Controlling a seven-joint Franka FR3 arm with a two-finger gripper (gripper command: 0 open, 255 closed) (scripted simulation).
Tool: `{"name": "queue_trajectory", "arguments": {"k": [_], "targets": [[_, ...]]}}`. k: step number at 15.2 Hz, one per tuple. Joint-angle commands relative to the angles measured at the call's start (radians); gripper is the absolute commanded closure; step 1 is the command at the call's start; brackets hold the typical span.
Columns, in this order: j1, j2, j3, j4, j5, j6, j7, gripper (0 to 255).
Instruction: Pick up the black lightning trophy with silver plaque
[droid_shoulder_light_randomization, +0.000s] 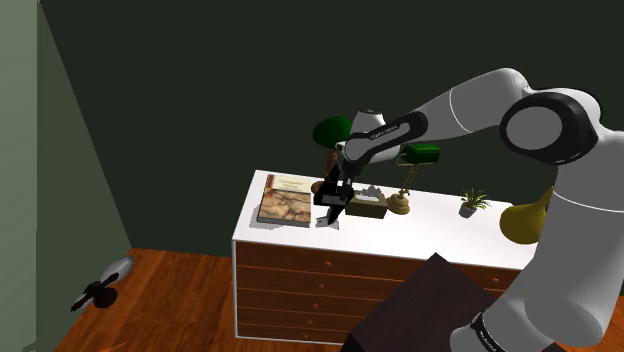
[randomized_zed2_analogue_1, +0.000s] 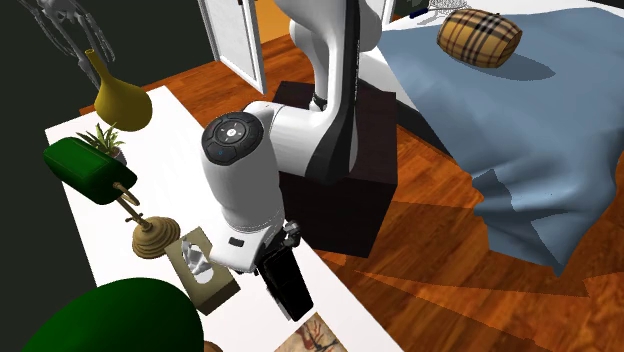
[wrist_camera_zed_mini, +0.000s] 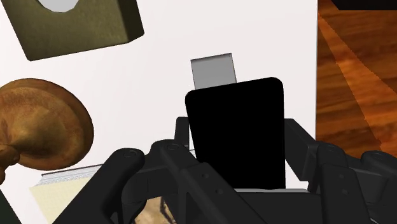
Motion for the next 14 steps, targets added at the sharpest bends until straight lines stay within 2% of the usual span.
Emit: {"name": "queue_trajectory", "arguments": {"k": [1, 14], "targets": [[0.0, 0.001, 0.0, -0.002, 0.0, 0.001, 0.0, 255], [0.005, -0.087, -0.009, 0.038, -0.021, -0.126, 0.014, 255]]}}
